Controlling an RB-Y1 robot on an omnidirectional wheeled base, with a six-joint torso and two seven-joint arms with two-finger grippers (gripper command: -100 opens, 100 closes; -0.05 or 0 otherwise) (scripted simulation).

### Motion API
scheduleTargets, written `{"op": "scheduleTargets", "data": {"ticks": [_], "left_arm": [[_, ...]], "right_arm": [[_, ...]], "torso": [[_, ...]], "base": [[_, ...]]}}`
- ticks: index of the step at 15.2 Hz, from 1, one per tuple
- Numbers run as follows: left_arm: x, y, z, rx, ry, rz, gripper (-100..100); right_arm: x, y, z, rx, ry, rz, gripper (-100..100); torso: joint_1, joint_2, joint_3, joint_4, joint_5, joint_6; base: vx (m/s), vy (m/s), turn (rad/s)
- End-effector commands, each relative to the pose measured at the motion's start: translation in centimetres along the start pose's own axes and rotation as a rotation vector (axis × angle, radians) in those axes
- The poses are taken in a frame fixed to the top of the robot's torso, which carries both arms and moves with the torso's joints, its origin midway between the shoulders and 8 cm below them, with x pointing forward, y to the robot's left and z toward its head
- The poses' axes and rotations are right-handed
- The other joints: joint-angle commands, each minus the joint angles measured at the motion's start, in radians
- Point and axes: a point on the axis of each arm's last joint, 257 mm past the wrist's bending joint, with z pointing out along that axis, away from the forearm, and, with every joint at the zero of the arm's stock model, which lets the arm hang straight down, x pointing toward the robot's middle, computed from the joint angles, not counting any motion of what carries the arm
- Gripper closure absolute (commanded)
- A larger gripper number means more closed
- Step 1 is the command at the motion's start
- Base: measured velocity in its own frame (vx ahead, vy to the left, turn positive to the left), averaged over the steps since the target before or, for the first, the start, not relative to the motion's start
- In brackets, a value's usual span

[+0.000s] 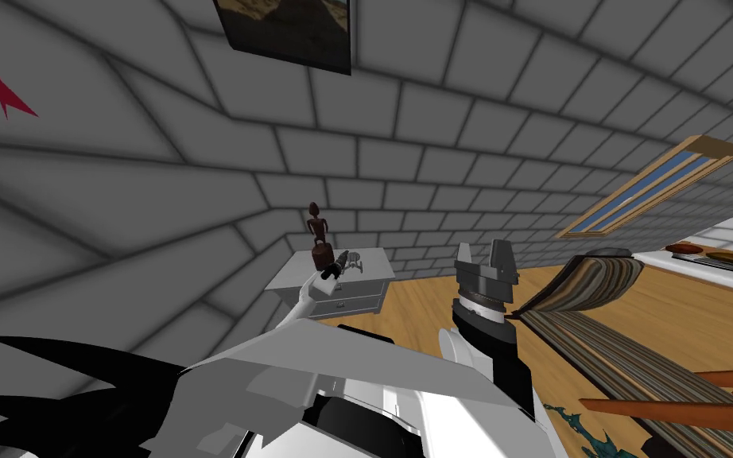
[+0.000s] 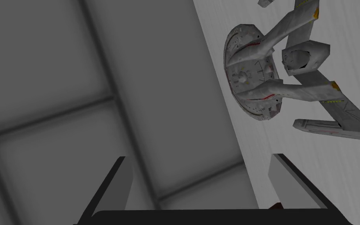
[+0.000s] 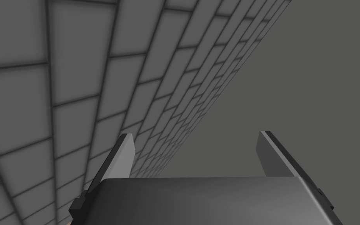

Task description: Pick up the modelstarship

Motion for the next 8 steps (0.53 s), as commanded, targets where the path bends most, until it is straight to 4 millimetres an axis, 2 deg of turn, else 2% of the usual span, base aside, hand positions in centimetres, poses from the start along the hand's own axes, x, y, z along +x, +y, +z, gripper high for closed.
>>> {"op": "scheduleTargets", "data": {"ticks": [1,3,4,6,7,8], "left_arm": [[0.6,1.0,0.3,-0.036,0.006,-0.009,-100],[2.1,3.2,0.7,-0.108,0.022,-0.031,-100],[2.1,3.2,0.7,-0.108,0.022,-0.031,-100],[3.5,5.3,0.8,-0.175,0.037,-0.051,-100],[3.5,5.3,0.8,-0.175,0.037,-0.051,-100],[4.2,6.3,0.7,-0.205,0.045,-0.061,-100]], "right_arm": [[0.0,0.0,0.0,0.0,0.0,0.0,0],[0.0,0.0,0.0,0.0,0.0,0.0,0],[0.0,0.0,0.0,0.0,0.0,0.0,0],[0.0,0.0,0.0,0.0,0.0,0.0,0],[0.0,0.0,0.0,0.0,0.0,0.0,0],[0.0,0.0,0.0,0.0,0.0,0.0,0]], "torso": [[0.0,0.0,0.0,0.0,0.0,0.0],[-0.001,0.0,0.0,0.0,0.0,0.0],[0.0,-0.001,-0.001,0.0,0.0,0.0],[0.0,-0.001,-0.001,0.0,0.0,0.0],[0.0,-0.002,-0.001,0.0,0.0,0.0],[-0.001,-0.002,-0.001,0.0,0.0,0.0]], "base": [[0.021,0.032,-0.064],[0.03,0.031,-0.081],[0.034,0.035,-0.07],[0.044,0.033,-0.063],[0.049,0.023,-0.057],[0.044,0.015,-0.056]]}}
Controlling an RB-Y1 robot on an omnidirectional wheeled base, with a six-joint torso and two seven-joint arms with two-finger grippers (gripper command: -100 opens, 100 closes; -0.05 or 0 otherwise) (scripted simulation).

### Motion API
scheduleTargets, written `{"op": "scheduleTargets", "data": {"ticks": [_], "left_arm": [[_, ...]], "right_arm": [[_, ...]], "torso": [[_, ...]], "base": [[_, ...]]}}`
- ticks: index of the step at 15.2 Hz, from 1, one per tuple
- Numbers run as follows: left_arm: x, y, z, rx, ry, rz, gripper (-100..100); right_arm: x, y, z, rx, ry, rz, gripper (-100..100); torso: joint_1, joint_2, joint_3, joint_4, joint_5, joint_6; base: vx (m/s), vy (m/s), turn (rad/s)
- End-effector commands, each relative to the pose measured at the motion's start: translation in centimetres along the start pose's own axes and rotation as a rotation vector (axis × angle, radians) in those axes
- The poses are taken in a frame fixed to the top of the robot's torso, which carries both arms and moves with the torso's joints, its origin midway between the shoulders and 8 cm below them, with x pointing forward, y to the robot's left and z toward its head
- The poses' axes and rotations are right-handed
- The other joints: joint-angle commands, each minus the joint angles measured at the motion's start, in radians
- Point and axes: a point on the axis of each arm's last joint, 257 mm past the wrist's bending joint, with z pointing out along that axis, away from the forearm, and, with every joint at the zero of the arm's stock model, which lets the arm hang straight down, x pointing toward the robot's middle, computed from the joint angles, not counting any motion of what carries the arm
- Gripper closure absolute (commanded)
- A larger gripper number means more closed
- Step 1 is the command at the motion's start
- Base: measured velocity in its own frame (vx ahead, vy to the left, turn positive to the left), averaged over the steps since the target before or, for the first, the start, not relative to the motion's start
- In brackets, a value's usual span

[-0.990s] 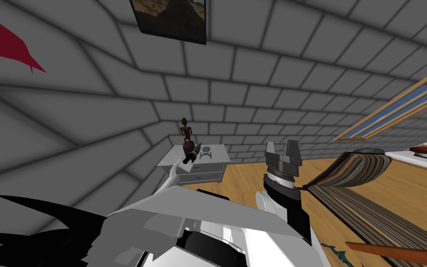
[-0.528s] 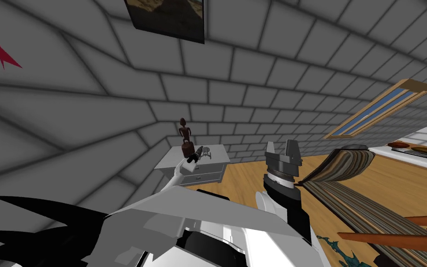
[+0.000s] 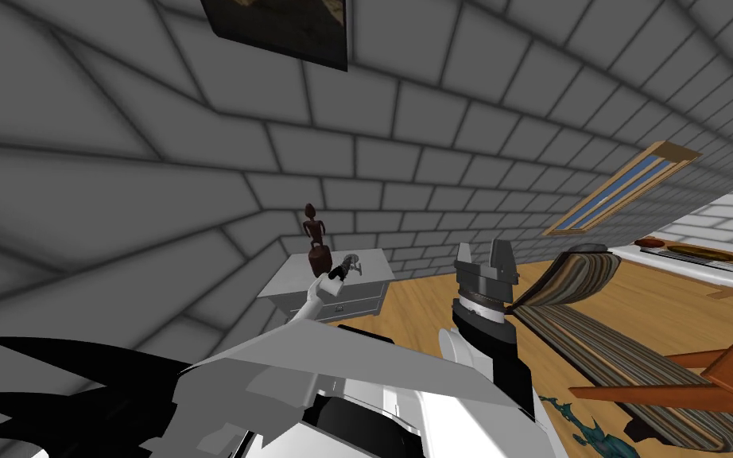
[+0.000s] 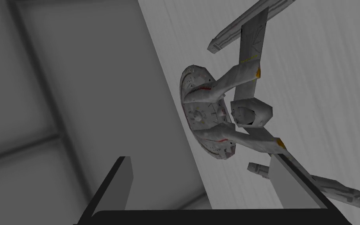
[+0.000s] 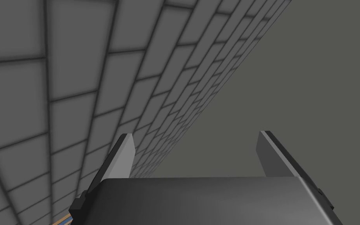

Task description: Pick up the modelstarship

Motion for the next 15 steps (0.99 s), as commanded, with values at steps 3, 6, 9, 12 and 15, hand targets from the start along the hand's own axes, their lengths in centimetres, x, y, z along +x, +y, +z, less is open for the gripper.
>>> {"op": "scheduleTargets", "data": {"ticks": [3,6,9,12,15], "left_arm": [[2.1,4.4,0.0,-0.111,0.026,-0.034,-100],[1.8,4.7,0.1,-0.104,0.023,-0.033,-100],[1.8,4.7,0.1,-0.106,0.023,-0.033,-100],[1.8,5.1,0.1,-0.111,0.022,-0.033,100],[1.9,4.3,-0.2,-0.109,0.024,-0.033,100]], "right_arm": [[0.0,0.0,0.0,0.0,0.0,0.0,0],[0.0,0.0,0.0,0.0,0.0,0.0,0],[0.0,0.0,0.0,0.0,0.0,0.0,0],[0.0,0.0,0.0,0.0,0.0,0.0,0],[0.0,0.0,0.0,0.0,0.0,0.0,0]], "torso": [[0.0,-0.001,0.0,0.0,0.0,0.0],[-0.001,-0.001,-0.001,0.0,0.0,0.0],[-0.002,-0.002,-0.001,0.0,-0.001,0.0],[-0.002,0.002,0.002,0.002,-0.001,0.0],[-0.002,0.003,0.002,0.001,-0.001,0.0]], "base": [[0.072,0.014,-0.076],[0.063,-0.005,-0.026],[0.06,-0.012,-0.004],[0.005,-0.002,0.004],[-0.015,0.002,-0.001]]}}
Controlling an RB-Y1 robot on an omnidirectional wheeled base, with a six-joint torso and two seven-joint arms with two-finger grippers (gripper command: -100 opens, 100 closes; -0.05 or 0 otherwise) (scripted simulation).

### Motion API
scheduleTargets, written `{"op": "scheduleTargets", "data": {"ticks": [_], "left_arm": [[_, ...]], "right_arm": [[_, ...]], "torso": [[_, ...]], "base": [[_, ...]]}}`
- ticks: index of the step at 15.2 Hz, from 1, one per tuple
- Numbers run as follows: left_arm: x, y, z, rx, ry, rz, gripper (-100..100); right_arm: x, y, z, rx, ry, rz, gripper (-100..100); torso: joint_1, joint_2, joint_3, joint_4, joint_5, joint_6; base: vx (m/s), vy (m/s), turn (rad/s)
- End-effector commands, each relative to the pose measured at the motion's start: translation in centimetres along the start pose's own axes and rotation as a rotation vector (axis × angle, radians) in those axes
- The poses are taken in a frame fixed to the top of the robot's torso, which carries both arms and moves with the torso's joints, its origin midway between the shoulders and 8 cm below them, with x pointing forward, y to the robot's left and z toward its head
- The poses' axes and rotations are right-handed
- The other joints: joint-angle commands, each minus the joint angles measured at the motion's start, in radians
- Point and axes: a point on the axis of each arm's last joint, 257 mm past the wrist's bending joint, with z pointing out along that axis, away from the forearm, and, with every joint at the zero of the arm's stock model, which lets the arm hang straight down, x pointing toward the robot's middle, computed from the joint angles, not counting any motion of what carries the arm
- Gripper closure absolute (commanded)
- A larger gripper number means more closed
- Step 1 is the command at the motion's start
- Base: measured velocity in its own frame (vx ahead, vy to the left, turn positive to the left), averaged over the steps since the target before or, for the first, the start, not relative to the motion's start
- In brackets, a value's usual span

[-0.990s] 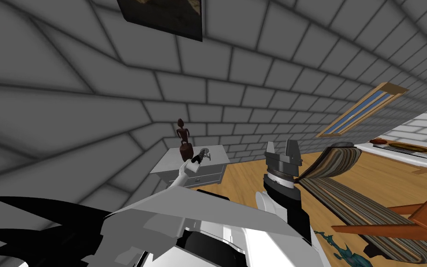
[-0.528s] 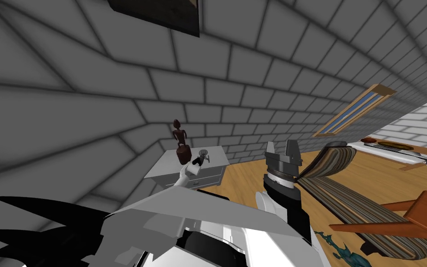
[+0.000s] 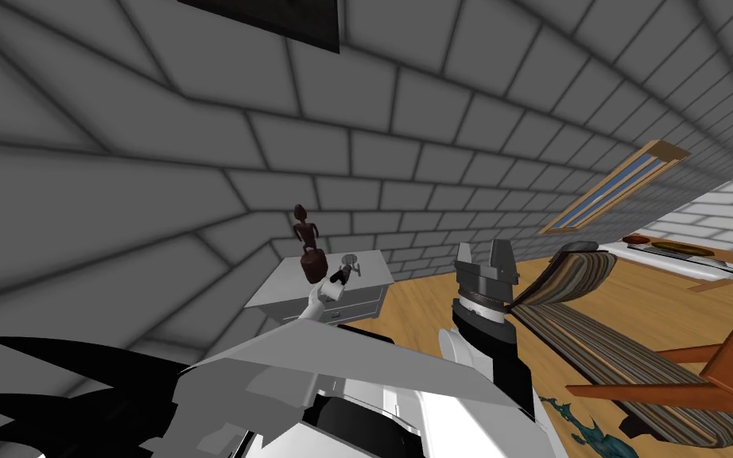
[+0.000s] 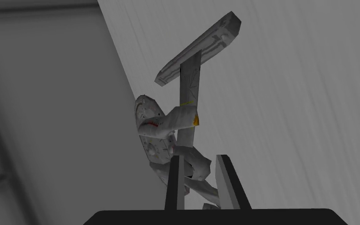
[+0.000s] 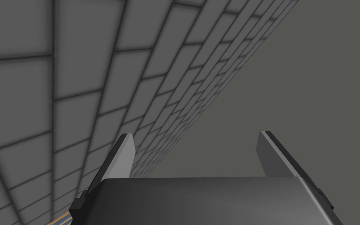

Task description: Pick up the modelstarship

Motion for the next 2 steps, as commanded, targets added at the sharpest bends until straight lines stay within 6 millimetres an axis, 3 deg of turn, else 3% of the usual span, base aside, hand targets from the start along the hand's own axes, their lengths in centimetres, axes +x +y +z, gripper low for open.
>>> {"op": "scheduleTargets", "data": {"ticks": [1,2], "left_arm": [[0.09,-0.23,-0.25,-0.008,0.001,0.0,100],[0.06,-0.19,-0.13,-0.001,0.001,0.0,100]], "right_arm": [[0.0,0.0,0.0,0.0,0.0,0.0,0],[0.0,0.0,0.0,0.0,0.0,0.0,0]], "torso": [[0.0,0.0,0.0,0.0,0.0,0.0],[0.0,0.003,0.002,0.0,0.0,0.0]], "base": [[-0.088,0.012,0.004],[-0.052,0.007,-0.001]]}}
